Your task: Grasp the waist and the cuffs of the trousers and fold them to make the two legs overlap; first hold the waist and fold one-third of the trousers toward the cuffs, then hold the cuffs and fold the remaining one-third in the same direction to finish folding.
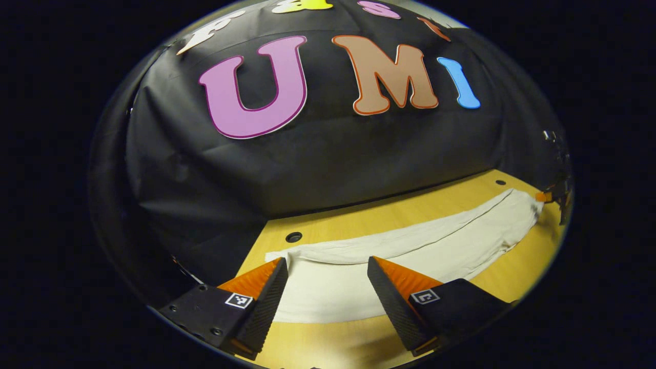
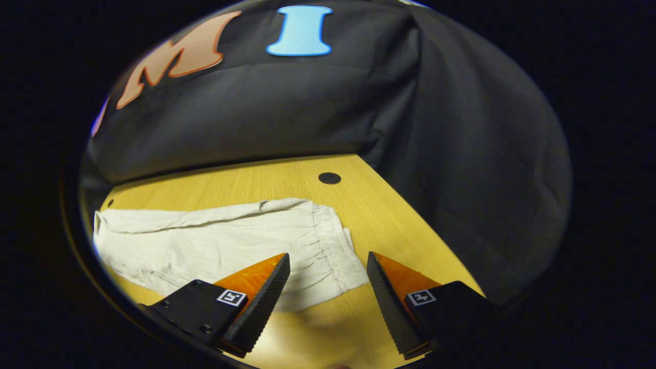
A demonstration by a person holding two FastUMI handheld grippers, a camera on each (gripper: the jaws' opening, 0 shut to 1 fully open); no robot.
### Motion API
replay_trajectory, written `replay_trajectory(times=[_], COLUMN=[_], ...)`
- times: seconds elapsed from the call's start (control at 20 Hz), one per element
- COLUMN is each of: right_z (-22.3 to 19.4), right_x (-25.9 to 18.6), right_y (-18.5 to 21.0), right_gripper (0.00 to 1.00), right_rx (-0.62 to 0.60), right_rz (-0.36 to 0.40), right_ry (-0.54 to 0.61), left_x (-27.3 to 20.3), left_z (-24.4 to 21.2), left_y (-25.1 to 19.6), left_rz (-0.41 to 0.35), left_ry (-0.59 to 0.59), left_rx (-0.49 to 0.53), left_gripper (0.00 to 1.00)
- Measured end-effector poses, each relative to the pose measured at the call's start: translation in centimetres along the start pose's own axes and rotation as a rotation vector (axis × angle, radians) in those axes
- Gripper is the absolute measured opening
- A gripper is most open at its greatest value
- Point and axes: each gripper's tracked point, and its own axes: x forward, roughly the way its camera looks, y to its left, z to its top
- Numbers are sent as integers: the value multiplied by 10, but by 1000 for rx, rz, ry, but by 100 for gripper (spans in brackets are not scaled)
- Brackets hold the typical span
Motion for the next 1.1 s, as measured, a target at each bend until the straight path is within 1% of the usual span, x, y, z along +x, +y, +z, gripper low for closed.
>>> replay_trajectory(times=[0.05,0.1,0.3,0.35,0.4,0.45,0.5,0.55,0.6,0.65,0.75,0.85,0.9,1.0,1.1], right_z=[-9,-14,-36,-39,-40,-41,-42,-37,-41,-40,-42,-40,-41,-37,-36], right_x=[2,2,18,21,22,25,27,31,35,33,30,34,36,36,33], right_y=[-2,-4,-14,-13,-12,-11,-8,-8,-7,-14,-11,-12,-14,-18,-17], right_gripper=[100,100,98,94,94,97,97,93,97,80,53,26,18,18,18], right_rx=[51,94,192,226,260,289,311,323,336,334,365,366,340,273,231], right_rz=[-3,-7,-30,-30,-28,-23,-21,-20,-13,-32,11,28,24,1,-44], right_ry=[21,42,116,128,135,143,156,135,160,152,190,194,189,168,154], left_x=[-5,-10,-22,-24,-26,-27,-28,-30,-31,-31,-33,-35,-35,-38,-41], left_z=[-2,-2,4,1,2,2,3,2,3,2,0,-1,-1,2,5], left_y=[-1,0,3,2,2,-2,-3,-6,-7,-9,-11,-13,-15,-17,-18], left_rz=[8,18,40,44,47,45,45,44,45,45,49,54,55,59,68], left_ry=[2,6,-1,3,5,7,8,8,8,9,14,17,18,18,13], left_rx=[-15,-21,-26,-26,-28,-30,-28,-22,-14,-8,-5,-19,-25,-24,-18], left_gripper=[95,95,95,95,95,95,100,96,96,96,96,96,96,96,96])
